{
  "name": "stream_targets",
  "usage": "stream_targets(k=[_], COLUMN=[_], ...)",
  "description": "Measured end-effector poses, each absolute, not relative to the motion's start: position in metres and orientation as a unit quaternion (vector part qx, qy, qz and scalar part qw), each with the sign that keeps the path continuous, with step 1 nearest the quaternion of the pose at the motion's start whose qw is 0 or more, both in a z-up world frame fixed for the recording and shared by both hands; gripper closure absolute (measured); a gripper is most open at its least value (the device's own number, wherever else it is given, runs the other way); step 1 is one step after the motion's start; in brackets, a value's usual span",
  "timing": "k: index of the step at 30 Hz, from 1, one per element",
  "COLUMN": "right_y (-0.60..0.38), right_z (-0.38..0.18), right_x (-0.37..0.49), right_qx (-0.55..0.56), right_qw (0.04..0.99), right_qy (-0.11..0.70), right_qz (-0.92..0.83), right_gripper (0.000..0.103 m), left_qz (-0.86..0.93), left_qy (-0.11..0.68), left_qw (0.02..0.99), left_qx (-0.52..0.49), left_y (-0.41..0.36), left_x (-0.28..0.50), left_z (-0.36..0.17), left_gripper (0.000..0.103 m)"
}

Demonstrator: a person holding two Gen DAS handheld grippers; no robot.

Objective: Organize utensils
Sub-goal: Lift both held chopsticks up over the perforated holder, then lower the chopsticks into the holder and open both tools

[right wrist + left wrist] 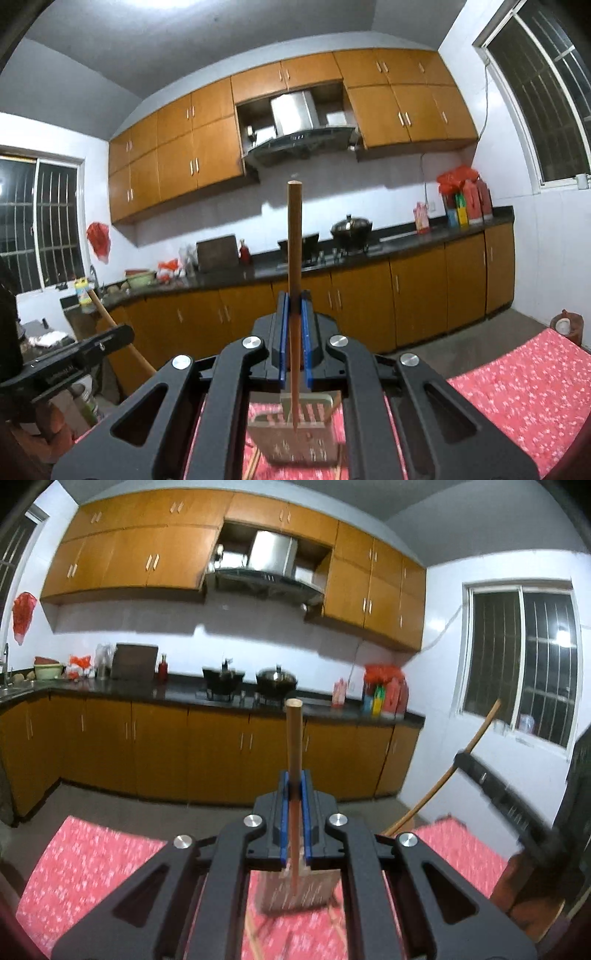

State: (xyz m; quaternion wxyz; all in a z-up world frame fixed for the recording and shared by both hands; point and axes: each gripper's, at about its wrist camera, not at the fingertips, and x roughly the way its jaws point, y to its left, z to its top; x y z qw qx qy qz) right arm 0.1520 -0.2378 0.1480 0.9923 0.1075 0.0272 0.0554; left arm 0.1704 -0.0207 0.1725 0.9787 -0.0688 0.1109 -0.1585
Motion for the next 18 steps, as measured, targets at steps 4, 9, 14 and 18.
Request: stream_targets(k=[4,9,14,18], right_y=[-0.235,-0.231,-0.224,-0.219], right_z=[0.142,0.121,0.101,0.093], right_x=[0.167,0.191,0.202,0.203], right_qx=[0.105,0.110,0.102,0.102], right_qw=[0.993,0.992,0.991,0.988], right_qy=[0.020,0.046,0.078,0.106], right_qz=[0.039,0.031,0.032,0.044], right_gripper=[0.096,0.096,0.096,0.095], left_qz=[-0.133,-0.124,-0.128,-0.133], left_qy=[0.076,0.081,0.103,0.130], left_qw=[0.985,0.986,0.983,0.979], left_qx=[-0.073,-0.074,-0.075,-0.079], left_y=[-0.029,-0.036,-0.040,-0.040], left_x=[0.186,0.206,0.225,0.232], left_z=[0.182,0.162,0.138,0.126], left_gripper=[0.096,0.096,0.096,0.095])
